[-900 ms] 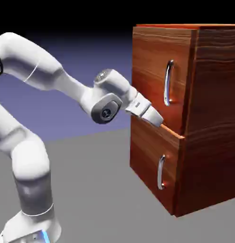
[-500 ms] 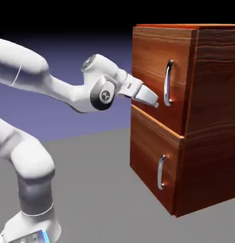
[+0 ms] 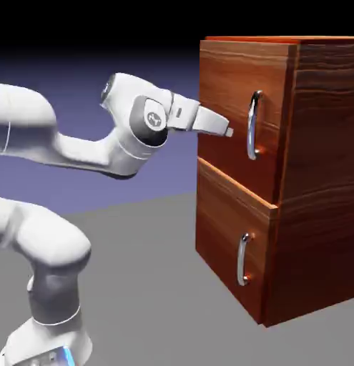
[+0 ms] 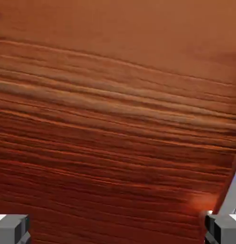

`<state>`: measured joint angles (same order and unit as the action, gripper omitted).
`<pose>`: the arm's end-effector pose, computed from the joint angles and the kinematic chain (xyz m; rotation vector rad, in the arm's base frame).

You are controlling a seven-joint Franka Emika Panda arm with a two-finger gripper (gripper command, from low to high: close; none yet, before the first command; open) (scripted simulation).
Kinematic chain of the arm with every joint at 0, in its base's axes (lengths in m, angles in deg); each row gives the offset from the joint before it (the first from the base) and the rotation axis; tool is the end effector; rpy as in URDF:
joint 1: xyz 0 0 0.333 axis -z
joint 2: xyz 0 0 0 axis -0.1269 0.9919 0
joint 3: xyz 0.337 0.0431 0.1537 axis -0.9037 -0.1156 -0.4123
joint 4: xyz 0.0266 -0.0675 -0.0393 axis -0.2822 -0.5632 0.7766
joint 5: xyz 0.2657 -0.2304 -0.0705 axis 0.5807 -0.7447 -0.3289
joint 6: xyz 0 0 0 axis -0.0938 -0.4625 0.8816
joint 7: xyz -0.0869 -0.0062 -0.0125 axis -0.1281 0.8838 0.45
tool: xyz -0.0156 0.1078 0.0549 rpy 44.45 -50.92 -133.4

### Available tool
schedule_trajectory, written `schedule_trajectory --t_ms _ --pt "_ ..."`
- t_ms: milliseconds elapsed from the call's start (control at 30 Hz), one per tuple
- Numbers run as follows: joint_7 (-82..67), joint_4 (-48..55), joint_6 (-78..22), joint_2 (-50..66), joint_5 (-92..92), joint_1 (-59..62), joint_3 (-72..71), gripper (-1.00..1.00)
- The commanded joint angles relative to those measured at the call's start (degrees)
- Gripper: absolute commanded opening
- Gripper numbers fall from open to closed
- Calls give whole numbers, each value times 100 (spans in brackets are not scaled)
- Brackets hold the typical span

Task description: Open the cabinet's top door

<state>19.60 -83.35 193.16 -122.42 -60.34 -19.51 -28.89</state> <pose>0.2588 -0.0257 0.6067 -2.2176 0.6774 -1.4970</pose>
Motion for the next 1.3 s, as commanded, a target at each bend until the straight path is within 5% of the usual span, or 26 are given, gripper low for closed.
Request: schedule_trajectory --t_ms 0,733,967,1000,1267 --pt "157 18 -31 -81 -250 -88 100 0" --pt "3615 410 -708 -1867 -5732 -2022 2292 0" --pt "3911 1082 -1075 -1576 -6334 -3079 2765 0" --pt "3911 1082 -1075 -1576 -6334 -3080 2765 -100" --pt "4207 -257 -2331 -1949 -5476 -1793 1364 -100"
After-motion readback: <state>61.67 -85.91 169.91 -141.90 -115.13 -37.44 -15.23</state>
